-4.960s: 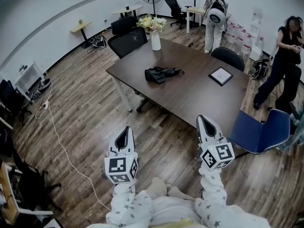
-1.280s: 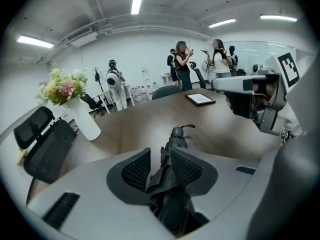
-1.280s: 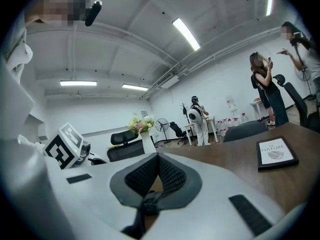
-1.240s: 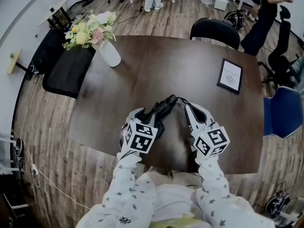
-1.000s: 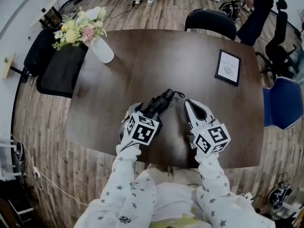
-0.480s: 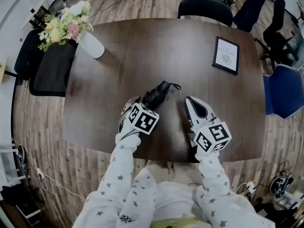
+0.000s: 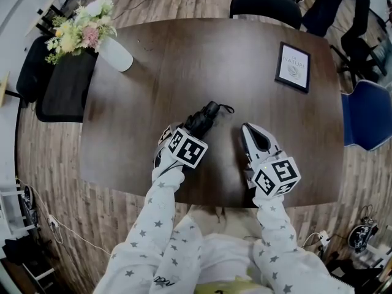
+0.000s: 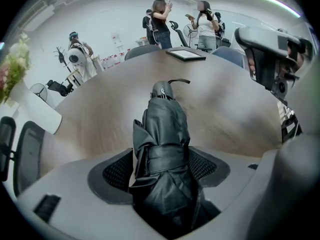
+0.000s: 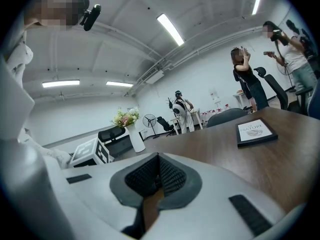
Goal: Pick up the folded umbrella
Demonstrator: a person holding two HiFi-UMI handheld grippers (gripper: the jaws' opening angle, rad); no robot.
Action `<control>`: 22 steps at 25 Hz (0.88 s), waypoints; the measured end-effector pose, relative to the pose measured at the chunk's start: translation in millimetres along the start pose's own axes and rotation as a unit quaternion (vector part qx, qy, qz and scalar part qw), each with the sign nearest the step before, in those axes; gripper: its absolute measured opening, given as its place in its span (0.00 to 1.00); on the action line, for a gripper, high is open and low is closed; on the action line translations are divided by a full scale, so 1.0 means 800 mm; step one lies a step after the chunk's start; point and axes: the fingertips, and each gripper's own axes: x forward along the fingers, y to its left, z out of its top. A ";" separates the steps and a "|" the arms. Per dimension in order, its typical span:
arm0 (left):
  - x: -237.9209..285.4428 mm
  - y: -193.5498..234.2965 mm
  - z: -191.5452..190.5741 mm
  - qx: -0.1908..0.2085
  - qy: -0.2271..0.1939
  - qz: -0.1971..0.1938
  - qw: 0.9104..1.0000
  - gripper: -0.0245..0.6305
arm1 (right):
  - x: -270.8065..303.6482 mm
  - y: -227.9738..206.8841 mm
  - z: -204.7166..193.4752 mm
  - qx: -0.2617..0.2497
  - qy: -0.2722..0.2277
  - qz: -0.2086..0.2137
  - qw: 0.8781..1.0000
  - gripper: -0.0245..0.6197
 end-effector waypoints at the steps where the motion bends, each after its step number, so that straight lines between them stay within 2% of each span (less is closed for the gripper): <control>1: 0.000 0.000 0.000 -0.001 0.001 -0.001 1.000 0.57 | -0.001 -0.001 -0.001 0.001 0.000 -0.001 1.000 0.07; 4: 0.001 -0.003 0.000 -0.001 0.001 -0.007 1.000 0.56 | -0.003 -0.004 -0.002 0.001 0.000 -0.003 1.000 0.07; 7: 0.000 -0.009 0.001 0.002 0.001 -0.008 1.000 0.49 | -0.004 -0.004 -0.001 0.000 0.000 -0.002 1.000 0.07; 17: -0.004 -0.015 0.001 0.038 -0.013 0.046 0.998 0.42 | -0.002 0.003 0.017 -0.014 -0.015 -0.002 1.000 0.07; 22: -0.016 -0.015 -0.002 0.029 -0.027 0.052 0.998 0.42 | -0.008 0.002 0.030 -0.026 -0.024 -0.004 0.999 0.07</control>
